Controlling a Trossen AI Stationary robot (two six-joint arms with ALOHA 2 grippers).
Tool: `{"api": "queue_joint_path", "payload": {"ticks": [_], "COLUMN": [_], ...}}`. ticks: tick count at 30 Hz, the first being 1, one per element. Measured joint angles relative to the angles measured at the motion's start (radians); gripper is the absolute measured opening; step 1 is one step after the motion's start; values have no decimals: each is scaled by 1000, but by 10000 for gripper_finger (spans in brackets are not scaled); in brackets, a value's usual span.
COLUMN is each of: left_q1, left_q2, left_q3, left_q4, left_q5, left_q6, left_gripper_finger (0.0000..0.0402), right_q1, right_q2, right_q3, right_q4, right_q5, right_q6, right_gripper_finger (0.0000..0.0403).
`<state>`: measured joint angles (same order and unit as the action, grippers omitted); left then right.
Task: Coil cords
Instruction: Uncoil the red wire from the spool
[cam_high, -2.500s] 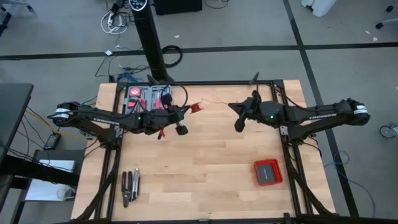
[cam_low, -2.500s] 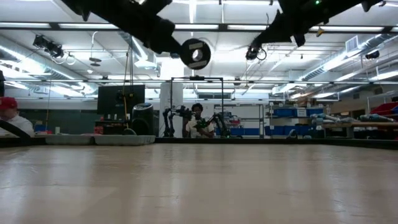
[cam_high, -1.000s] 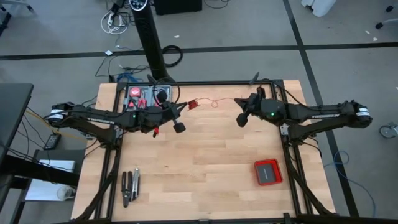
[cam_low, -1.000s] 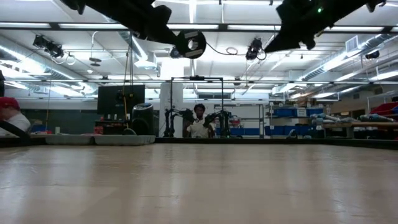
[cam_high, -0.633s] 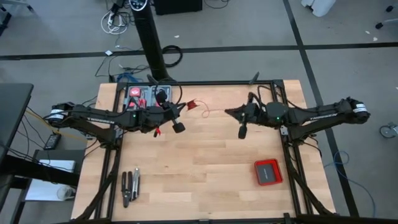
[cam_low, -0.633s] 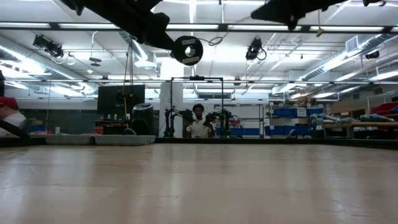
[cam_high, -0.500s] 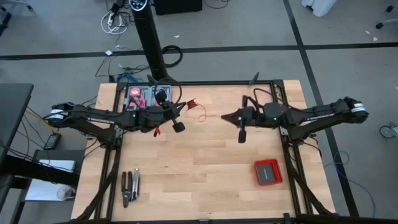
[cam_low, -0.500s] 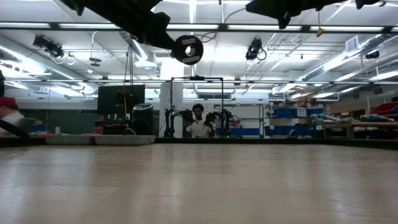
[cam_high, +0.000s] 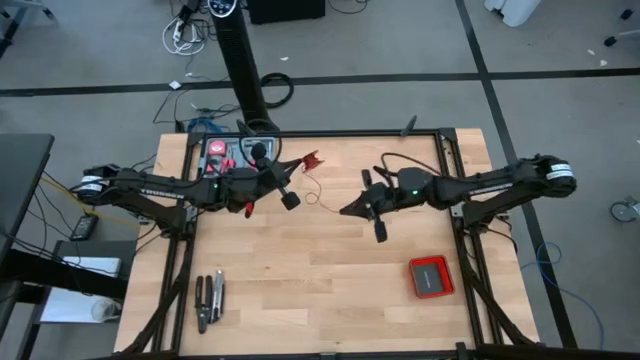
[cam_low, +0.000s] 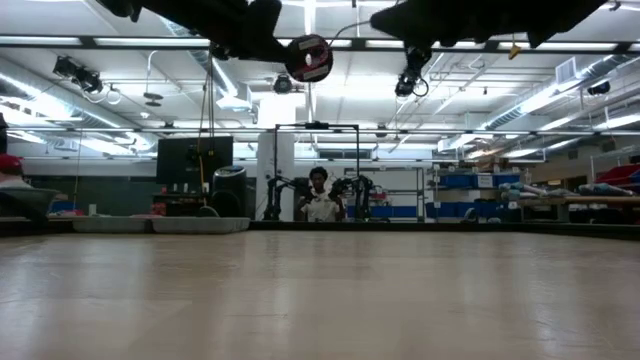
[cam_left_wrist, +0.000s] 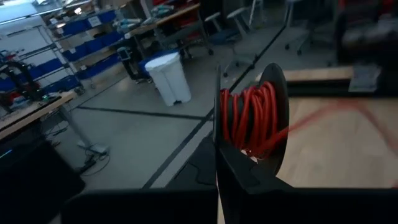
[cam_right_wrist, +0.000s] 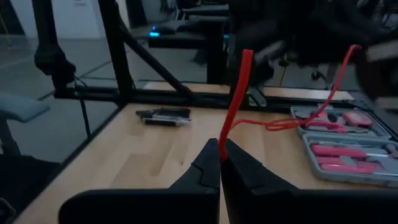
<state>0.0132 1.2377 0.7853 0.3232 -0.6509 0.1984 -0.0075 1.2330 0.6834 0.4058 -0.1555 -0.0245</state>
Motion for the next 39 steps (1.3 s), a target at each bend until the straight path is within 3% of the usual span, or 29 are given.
{"api": "queue_joint_path", "payload": {"ticks": [5, 11, 18, 23, 27, 30, 39], "left_q1": [0, -1, 15, 48, 58, 58, 58], "left_q2": [0, 0, 0, 0, 0, 0, 0], "left_q3": [0, 0, 0, 0, 0, 0, 0], "left_q4": [51, 49, -68, -211, -244, -203, -145], "left_q5": [116, 236, 248, 167, 148, 149, 133], "left_q6": [-39, -72, -27, -15, -18, -12, 5], "left_gripper_finger": [0, 0, 0, 0, 0, 0, 0], "right_q1": [-32, -67, -67, -40, 10, 59, 125], "right_q2": [106, 126, -29, -168, -254, -309, -372], "right_q3": [0, 0, 0, 0, 0, 0, 0], "right_q4": [-1, -210, -402, -399, -275, -236, -202], "right_q5": [129, 509, 788, 905, 887, 798, 221], "right_q6": [-2, 50, 102, 33, -89, -133, -221], "right_gripper_finger": [0, 0, 0, 1, 1, 1, 2]}}
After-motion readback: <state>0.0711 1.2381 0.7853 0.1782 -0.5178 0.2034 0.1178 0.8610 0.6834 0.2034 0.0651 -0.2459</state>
